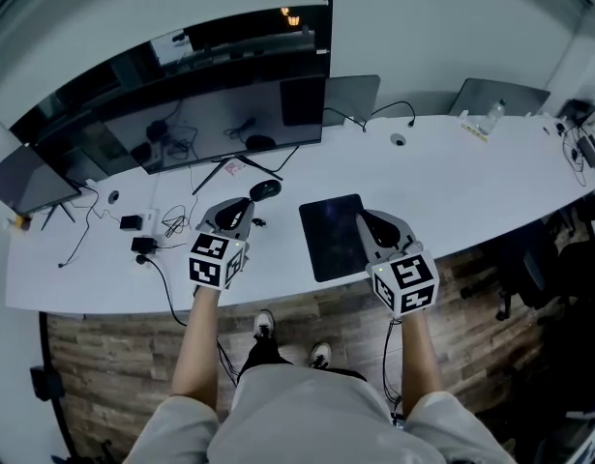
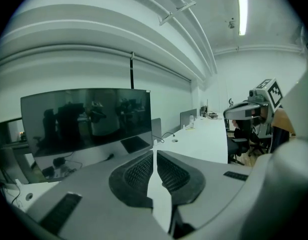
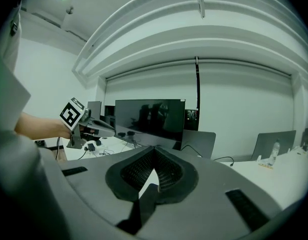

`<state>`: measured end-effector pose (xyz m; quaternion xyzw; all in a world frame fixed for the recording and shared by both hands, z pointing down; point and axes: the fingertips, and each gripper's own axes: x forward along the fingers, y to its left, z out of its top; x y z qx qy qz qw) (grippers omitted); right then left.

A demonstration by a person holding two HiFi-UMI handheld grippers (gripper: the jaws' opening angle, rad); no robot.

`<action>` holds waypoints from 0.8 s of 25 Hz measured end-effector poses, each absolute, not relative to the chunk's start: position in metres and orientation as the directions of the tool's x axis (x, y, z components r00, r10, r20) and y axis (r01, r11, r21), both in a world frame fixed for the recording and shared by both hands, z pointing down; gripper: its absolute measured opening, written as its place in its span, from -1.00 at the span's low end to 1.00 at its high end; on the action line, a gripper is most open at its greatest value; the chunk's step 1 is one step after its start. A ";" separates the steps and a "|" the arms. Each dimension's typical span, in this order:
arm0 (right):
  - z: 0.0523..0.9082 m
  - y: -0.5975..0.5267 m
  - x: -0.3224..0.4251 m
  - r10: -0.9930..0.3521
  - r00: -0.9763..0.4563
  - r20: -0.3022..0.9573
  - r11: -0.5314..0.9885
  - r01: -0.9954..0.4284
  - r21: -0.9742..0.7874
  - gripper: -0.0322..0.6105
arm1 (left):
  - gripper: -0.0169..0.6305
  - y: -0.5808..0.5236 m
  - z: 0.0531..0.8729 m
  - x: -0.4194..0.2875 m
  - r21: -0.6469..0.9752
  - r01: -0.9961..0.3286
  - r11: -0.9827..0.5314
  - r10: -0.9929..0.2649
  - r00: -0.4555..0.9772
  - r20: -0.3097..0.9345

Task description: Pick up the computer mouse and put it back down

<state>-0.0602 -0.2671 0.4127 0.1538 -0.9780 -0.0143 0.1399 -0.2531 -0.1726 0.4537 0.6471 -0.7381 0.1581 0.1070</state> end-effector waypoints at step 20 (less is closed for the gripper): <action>0.521 -0.327 -0.161 -0.454 -0.756 0.471 0.854 -0.520 -0.011 -0.86 | -0.25 -0.304 0.671 -0.383 0.028 -0.975 -0.220 -0.701 0.178 0.691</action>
